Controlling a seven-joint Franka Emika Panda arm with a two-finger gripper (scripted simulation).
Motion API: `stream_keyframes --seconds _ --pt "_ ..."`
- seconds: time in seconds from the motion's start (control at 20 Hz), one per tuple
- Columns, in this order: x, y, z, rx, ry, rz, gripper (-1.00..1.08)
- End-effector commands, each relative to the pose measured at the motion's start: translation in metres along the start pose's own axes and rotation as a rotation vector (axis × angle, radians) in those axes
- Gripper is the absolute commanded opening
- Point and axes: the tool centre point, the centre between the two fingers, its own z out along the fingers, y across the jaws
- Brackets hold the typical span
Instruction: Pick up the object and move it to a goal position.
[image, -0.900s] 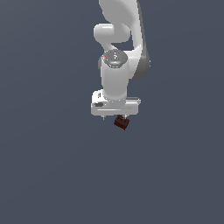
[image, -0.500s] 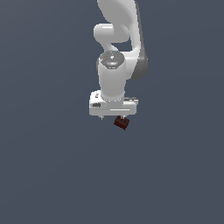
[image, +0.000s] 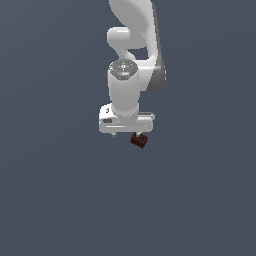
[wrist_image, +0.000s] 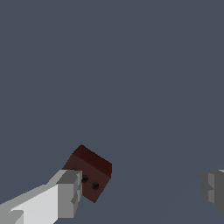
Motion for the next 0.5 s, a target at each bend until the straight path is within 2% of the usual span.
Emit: stream_keyframes --seconds 0.0,0.45 --pt "-0.001 -0.001 0.001 -0.001 0.000 -0.012 1.00" --pt "-0.008 -0.009 0.015 -0.008 0.000 -0.147 1.00"
